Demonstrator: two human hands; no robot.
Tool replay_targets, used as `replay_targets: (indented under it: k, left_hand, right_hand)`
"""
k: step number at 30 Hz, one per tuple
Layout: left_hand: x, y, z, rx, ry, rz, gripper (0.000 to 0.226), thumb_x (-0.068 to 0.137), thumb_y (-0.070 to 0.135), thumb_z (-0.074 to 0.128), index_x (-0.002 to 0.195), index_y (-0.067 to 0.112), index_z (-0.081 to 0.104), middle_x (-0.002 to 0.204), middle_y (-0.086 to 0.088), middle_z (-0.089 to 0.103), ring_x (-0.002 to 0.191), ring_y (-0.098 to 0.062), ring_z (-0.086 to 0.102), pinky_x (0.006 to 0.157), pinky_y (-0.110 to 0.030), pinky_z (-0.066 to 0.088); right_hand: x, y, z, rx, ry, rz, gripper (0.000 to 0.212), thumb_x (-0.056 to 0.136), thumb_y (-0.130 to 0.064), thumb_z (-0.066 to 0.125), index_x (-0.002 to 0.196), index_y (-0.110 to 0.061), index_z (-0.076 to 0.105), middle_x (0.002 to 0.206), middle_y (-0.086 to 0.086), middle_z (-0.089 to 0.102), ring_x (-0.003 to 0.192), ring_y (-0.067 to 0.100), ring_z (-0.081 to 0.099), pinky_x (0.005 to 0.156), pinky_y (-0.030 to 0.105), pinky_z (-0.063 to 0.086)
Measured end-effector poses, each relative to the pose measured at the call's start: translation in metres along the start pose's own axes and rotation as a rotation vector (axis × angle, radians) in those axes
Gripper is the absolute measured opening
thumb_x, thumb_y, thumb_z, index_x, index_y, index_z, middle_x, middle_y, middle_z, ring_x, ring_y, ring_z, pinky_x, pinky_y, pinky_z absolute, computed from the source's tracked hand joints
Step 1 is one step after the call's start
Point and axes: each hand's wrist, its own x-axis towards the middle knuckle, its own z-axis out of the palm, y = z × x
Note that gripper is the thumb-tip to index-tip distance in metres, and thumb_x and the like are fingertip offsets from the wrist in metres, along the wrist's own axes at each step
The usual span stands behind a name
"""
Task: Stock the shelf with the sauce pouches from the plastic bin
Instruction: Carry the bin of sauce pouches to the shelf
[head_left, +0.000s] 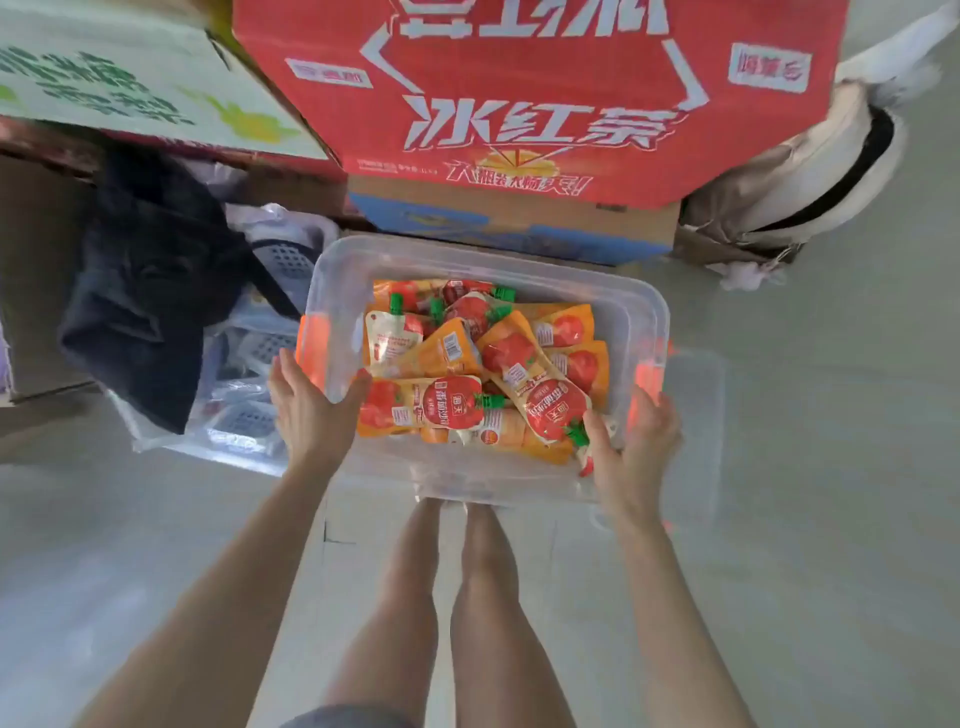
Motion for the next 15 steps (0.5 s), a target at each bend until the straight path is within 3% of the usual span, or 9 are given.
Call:
replay_targets:
  k: [4, 8, 12, 15]
  left_hand:
    - [0.016, -0.001, 0.009, 0.008, 0.074, -0.047, 0.086, 0.084, 0.044, 0.061, 0.148, 0.015, 0.011, 0.151, -0.009, 0.028, 0.135, -0.032, 0.032, 0.105, -0.048, 0.030]
    - [0.021, -0.004, 0.010, -0.003, 0.123, -0.045, 0.070, 0.086, 0.044, 0.058, 0.144, 0.018, 0.027, 0.140, -0.007, 0.046, 0.125, -0.032, 0.046, 0.099, -0.048, 0.038]
    - [0.019, -0.003, 0.006, -0.089, 0.257, -0.041, 0.056, 0.086, 0.033, 0.063, 0.133, 0.012, 0.042, 0.129, -0.008, 0.049, 0.115, -0.026, 0.050, 0.093, -0.034, 0.037]
    - [0.016, 0.001, -0.001, -0.057, 0.300, -0.024, 0.054, 0.085, 0.034, 0.063, 0.129, 0.007, 0.047, 0.118, -0.011, 0.044, 0.101, -0.023, 0.050, 0.090, -0.032, 0.037]
  right_hand:
    - [0.012, 0.011, 0.006, 0.183, 0.035, 0.071, 0.077, 0.081, -0.042, 0.059, 0.146, -0.013, 0.026, 0.150, 0.008, 0.032, 0.139, 0.023, 0.029, 0.116, 0.042, 0.024]
    - [0.022, 0.020, 0.012, 0.273, 0.026, 0.172, 0.077, 0.087, -0.037, 0.062, 0.147, -0.014, 0.019, 0.153, 0.003, 0.030, 0.140, 0.019, 0.029, 0.111, 0.026, 0.023]
    - [0.030, 0.024, 0.011, 0.190, 0.096, 0.267, 0.083, 0.077, -0.059, 0.055, 0.140, -0.011, 0.033, 0.133, 0.014, 0.051, 0.123, 0.032, 0.049, 0.104, 0.049, 0.040]
    - [0.036, 0.023, 0.005, 0.067, 0.136, 0.337, 0.083, 0.073, -0.061, 0.048, 0.130, -0.002, 0.045, 0.123, 0.024, 0.050, 0.117, 0.039, 0.045, 0.099, 0.049, 0.037]
